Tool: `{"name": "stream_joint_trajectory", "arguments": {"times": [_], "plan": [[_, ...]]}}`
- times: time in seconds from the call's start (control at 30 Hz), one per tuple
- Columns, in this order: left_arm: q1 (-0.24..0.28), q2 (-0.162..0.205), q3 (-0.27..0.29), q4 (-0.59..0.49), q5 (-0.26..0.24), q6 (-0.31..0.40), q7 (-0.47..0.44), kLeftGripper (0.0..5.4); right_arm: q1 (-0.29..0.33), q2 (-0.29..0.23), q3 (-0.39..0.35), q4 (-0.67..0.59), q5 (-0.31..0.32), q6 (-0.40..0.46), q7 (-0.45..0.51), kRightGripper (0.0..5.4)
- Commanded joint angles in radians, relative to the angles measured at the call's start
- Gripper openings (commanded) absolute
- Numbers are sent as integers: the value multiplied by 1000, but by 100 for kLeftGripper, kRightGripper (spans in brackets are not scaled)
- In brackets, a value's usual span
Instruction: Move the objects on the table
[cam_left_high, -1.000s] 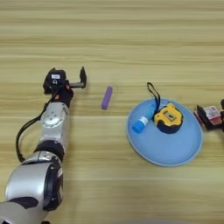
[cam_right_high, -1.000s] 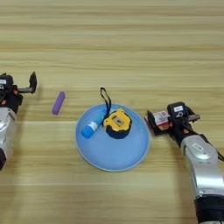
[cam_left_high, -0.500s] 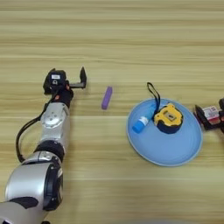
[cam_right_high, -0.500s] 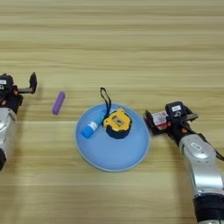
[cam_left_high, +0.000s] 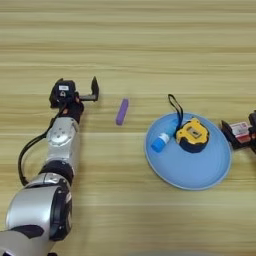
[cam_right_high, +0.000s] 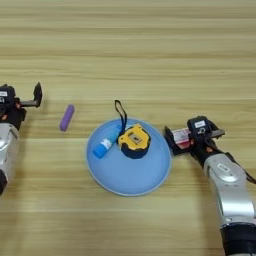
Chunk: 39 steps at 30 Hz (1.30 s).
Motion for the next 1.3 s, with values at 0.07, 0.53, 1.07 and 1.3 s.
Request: {"name": "stream_joint_trajectory", "arguments": {"times": [0.07,0.53,1.07,1.3], "plan": [[-23,11,-1,6,8,-5,5,540,10,-6,14,-12,-7,14,9,537],[-22,12,-1,6,8,-5,7,540,22,-15,35,-6,-18,28,21,537],[-22,14,-2,6,8,-4,8,540,56,-10,38,-54,-8,58,39,537],[-22,15,-1,7,8,-4,7,540,34,-12,26,5,-3,51,38,537]]}}
